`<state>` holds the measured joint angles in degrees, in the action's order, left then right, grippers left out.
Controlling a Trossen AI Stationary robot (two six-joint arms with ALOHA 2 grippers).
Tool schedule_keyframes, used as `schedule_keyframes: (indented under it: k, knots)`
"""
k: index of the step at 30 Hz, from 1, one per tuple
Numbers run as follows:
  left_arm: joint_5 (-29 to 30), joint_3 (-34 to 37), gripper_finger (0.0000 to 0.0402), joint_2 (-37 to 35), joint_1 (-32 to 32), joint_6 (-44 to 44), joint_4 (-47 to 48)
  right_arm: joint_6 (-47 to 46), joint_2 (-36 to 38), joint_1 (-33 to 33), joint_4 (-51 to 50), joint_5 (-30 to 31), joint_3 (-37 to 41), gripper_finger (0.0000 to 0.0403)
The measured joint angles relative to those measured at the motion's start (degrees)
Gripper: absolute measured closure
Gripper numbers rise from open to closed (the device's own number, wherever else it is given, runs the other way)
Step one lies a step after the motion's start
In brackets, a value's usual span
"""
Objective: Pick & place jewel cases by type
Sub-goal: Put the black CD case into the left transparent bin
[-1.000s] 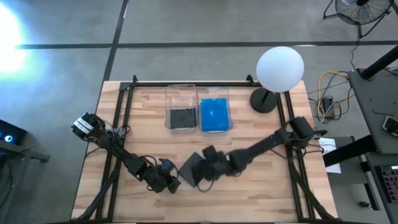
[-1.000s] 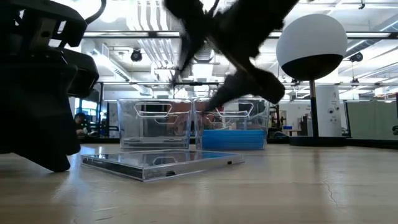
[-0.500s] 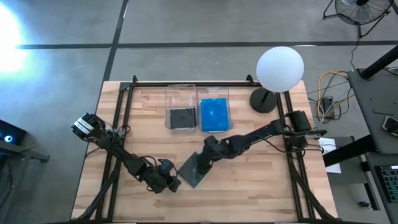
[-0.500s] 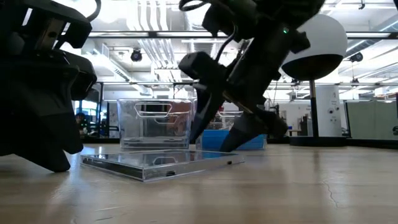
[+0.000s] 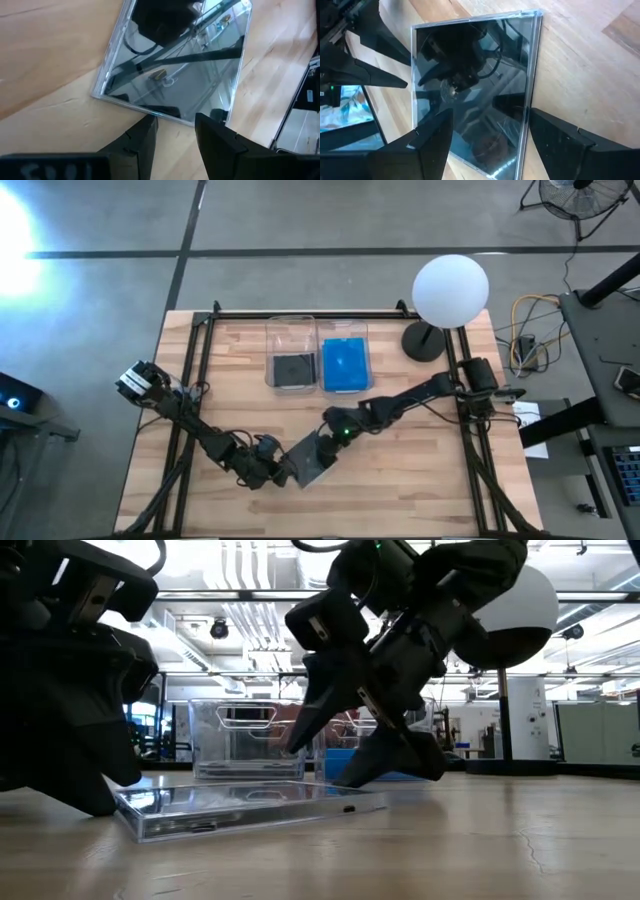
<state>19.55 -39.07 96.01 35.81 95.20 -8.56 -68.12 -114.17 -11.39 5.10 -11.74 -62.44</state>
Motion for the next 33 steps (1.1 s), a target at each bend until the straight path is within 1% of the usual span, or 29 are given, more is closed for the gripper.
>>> schedule_keyframes:
  k: [4, 8, 12, 15, 20, 25, 30, 33]
  knots:
    - [0.6, 0.0, 0.0278, 0.5, 0.0, 2.5, 0.1, 0.4, -0.1, 0.7, -0.2, -2.4, -0.5, 0.0153]
    - [1.9, -0.1, 0.0278, 1.4, -0.1, 7.9, 1.0, -0.9, -0.1, 1.6, 0.4, -6.8, 0.0, 0.0155]
    - [2.0, -0.1, 0.0278, 1.5, -0.1, 8.6, 1.0, -0.9, -0.1, 1.6, 0.7, -9.0, 0.4, 0.0156]
    - [0.8, -0.1, 0.0278, 1.2, 0.4, 6.8, 1.0, -1.7, 0.0, 1.5, 0.9, -9.3, 0.4, 0.0156]
    - [1.5, -0.1, 0.0278, 1.3, 1.9, 5.8, 3.1, -2.1, 0.5, 1.6, 1.3, -8.9, -0.2, 0.0158]
    - [0.2, 0.0, 0.0278, 1.3, 3.1, 1.7, 4.6, -2.0, 1.9, 1.6, 1.5, -8.8, -2.0, 0.016]
    - [0.8, 0.1, 0.0278, 1.4, 4.2, -0.1, 6.8, -1.5, 3.8, 1.6, 2.6, -8.6, -4.9, 0.0161]
    - [1.0, 1.0, 0.0278, 1.4, 4.3, 0.1, 5.9, -0.5, 4.4, 1.4, 3.7, -7.7, -7.9, 0.0162]
